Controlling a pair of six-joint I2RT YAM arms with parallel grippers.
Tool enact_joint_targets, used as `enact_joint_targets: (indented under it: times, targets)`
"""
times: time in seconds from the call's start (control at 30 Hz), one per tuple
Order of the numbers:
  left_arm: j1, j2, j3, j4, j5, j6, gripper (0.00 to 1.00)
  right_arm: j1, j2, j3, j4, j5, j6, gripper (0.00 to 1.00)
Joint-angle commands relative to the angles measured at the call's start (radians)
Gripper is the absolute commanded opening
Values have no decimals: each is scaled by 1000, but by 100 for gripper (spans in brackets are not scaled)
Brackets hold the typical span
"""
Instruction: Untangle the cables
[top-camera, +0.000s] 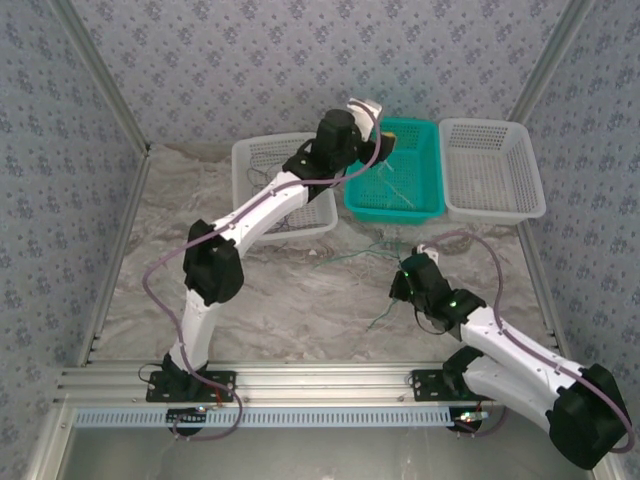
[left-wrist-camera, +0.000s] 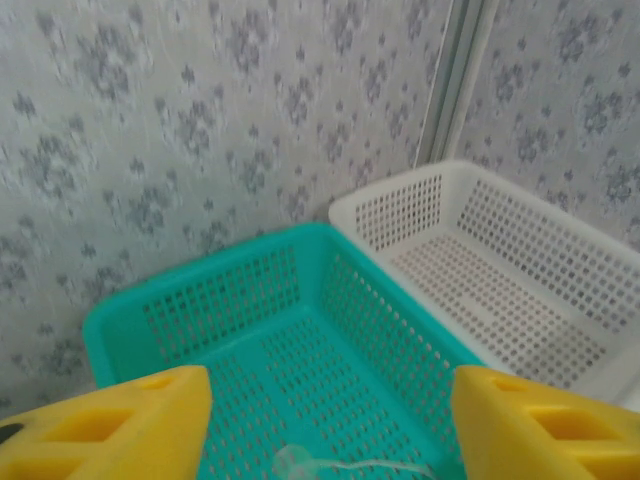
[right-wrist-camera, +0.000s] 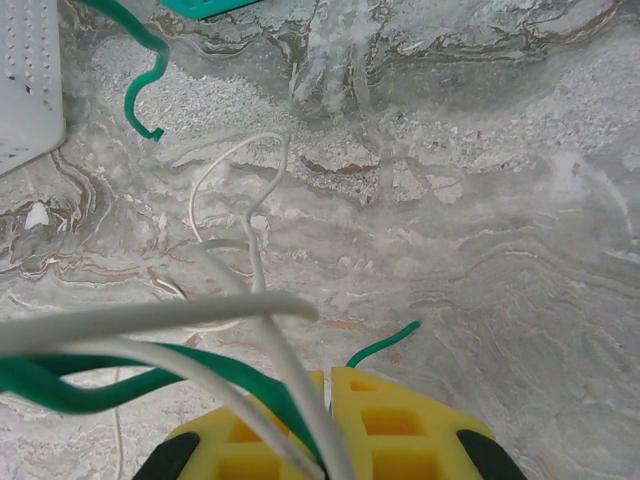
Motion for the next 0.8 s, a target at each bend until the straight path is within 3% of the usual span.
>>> enact_joint_targets:
  times: [0.0,0.27,0.4,0.57,0.77]
  targets:
    - [2,-138,-44,49,5,-25,70,-7,-11,15,-42,23,-29,0]
    - [-1,-585,-587,239,103,-95,71,-56,33,71,3,-45,-132,0]
    - [-33,-844,-903,304,181,-95,71,-94,61,124,21,-197,-220,0]
    - [-120,-1125,-1236,305,157,-50,70,-132,69,185,15,-398,-321,0]
    - [-146,-1412,-1620,431,130,-214,71,-194,111,266,15,-594,-311,0]
